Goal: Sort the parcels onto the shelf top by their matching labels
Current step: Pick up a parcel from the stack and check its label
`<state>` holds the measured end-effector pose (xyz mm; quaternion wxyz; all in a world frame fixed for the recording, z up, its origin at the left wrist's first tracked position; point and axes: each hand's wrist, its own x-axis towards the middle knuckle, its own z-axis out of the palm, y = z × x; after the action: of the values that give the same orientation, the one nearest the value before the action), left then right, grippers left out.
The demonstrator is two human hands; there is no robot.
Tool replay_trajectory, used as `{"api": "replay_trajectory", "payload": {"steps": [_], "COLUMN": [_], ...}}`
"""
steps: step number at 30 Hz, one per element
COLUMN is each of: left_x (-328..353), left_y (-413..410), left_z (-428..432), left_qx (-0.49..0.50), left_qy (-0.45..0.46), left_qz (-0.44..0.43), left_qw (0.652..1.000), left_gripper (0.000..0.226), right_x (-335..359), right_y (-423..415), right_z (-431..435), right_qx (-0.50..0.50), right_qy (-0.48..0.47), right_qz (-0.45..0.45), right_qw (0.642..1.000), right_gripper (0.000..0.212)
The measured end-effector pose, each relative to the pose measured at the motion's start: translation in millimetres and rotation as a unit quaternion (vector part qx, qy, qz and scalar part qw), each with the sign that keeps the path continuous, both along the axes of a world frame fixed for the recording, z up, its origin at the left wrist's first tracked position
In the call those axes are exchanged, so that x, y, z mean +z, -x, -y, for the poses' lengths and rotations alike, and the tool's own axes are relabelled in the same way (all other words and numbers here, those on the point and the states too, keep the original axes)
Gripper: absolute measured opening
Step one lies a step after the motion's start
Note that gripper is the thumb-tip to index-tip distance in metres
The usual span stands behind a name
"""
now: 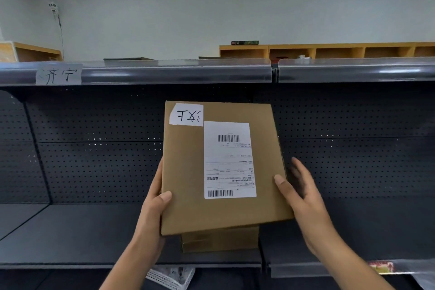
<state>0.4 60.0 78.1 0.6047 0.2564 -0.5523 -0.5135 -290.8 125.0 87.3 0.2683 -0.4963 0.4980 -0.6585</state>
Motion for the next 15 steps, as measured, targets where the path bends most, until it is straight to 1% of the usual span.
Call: {"api": "replay_trajectory", "payload": {"steps": [1, 2, 3, 5, 7, 8, 9, 11, 13, 15], "left_x": [0.0, -0.3, -0.8, -3.5, -4.1, -5.8, -6.9, -8.2, -8.8, -7.6], "left_y": [-1.3, -2.1, -2.9, -4.5, -3.0, -1.1, 1.4, 6.7, 10.3, 11.8], "left_z": [3.0, 4.9, 8.3, 17.3, 22.0, 22.5, 20.5, 12.4, 6.0, 1.8], "left_qx": [-0.005, -0.007, -0.001, 0.02, 0.034, 0.032, 0.024, 0.023, 0.036, 0.047], "left_qy": [-0.011, -0.02, -0.033, -0.056, -0.058, -0.056, -0.06, -0.07, -0.06, -0.054], "left_qz": [-0.004, -0.005, -0.001, 0.023, 0.092, 0.118, 0.122, 0.113, 0.097, 0.09], "left_qw": [1.0, 1.0, 0.999, 0.998, 0.994, 0.991, 0.99, 0.991, 0.993, 0.993], "left_gripper": [0.097, 0.093, 0.085, 0.062, 0.049, 0.046, 0.047, 0.058, 0.067, 0.068], "right_x": [-0.3, -0.3, -1.0, -6.3, -14.1, -17.1, -20.3, -24.4, -27.3, -30.4], "right_y": [0.3, -1.4, -4.2, -11.3, -17.1, -20.1, -22.0, -25.1, -25.4, -21.5], "right_z": [0.2, -0.6, -1.8, -4.1, -4.9, -5.7, -6.1, -6.8, -7.7, -8.3], "right_qx": [0.047, 0.08, 0.092, 0.074, 0.032, 0.013, -0.002, -0.015, -0.013, -0.006], "right_qy": [-0.002, 0.001, 0.007, 0.032, 0.057, 0.069, 0.075, 0.079, 0.088, 0.092], "right_qz": [0.023, 0.032, 0.031, 0.027, 0.034, 0.034, 0.03, 0.025, 0.022, 0.027], "right_qw": [0.999, 0.996, 0.995, 0.996, 0.997, 0.997, 0.997, 0.996, 0.996, 0.995], "right_gripper": [0.083, 0.078, 0.069, 0.058, 0.056, 0.057, 0.061, 0.068, 0.064, 0.062]}}
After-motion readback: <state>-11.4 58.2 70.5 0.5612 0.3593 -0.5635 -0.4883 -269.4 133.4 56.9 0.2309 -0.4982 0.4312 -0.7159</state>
